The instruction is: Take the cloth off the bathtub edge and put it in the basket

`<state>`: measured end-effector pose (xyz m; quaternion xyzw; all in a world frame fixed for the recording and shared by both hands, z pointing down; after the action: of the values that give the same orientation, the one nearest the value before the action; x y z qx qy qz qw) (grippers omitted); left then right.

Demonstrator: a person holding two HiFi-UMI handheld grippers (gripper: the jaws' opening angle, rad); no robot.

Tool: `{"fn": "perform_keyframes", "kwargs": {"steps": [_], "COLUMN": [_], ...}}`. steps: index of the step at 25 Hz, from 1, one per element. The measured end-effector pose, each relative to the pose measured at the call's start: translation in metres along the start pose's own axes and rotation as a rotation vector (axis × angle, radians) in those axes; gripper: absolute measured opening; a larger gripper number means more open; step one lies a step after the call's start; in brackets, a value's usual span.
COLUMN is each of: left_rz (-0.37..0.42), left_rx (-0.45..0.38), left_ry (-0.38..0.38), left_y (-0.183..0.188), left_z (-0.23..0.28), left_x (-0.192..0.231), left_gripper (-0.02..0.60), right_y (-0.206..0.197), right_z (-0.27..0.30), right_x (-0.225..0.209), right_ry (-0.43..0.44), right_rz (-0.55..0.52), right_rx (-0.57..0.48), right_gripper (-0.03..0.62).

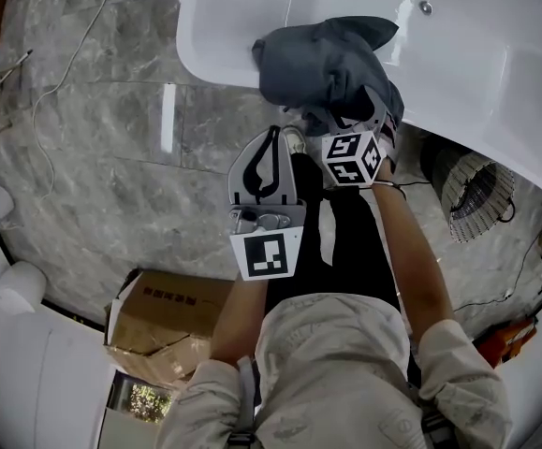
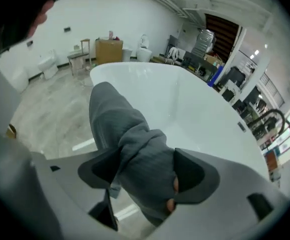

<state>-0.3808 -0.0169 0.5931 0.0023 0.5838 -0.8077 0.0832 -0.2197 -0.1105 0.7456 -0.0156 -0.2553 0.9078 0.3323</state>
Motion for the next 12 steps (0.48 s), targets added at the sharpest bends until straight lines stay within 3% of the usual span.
{"fn": "perform_keyframes", "kwargs": {"steps": [4, 12], "left_rz": [0.002, -0.008], "left_rx": [0.003, -0.005], "left_ry": [-0.005, 0.004], "left_y": [0.002, 0.013], "left_z": [0.003, 0.002], "left_x": [0.003, 0.013], "left_gripper": [0.003, 0.003], "right_y": [0.001, 0.009], "right_z": [0.002, -0.016], "right_x": [0.003, 0.004], "right_ry": [-0.054, 0.028], "right_rz": [-0.084, -0.205], "right_rx": [0.019, 0.011], "right_gripper": [0.290, 0.173]}}
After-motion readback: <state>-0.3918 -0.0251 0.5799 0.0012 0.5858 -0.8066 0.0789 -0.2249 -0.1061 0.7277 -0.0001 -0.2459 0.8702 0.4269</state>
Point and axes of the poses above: the fingertips, and each gripper's own axes: z forward along the fingers, x to its left, y out of its top, the point moved 10 cm from there along -z, backward along the fingers, and after that the axes turned 13 degrees about z, right-handed, at the moved point
